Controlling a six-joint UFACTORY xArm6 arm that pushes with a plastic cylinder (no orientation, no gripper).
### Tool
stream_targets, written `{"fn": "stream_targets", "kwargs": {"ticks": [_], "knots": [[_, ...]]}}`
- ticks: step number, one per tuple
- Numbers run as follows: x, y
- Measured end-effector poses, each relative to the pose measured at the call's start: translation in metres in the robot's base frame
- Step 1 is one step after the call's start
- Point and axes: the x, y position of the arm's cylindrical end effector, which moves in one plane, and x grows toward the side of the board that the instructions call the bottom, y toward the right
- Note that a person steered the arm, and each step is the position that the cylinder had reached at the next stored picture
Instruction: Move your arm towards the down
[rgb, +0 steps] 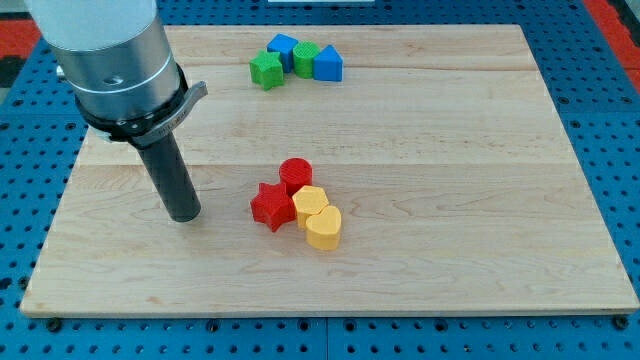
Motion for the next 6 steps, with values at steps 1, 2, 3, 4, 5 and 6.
{"fn": "stream_targets", "kwargs": {"ticks": [1,2,3,4,5,6], "knots": [[0.0,0.0],[0.0,0.0],[0.012,0.006],[0.016,0.01],[0.016,0.01],[0.016,0.01]]}}
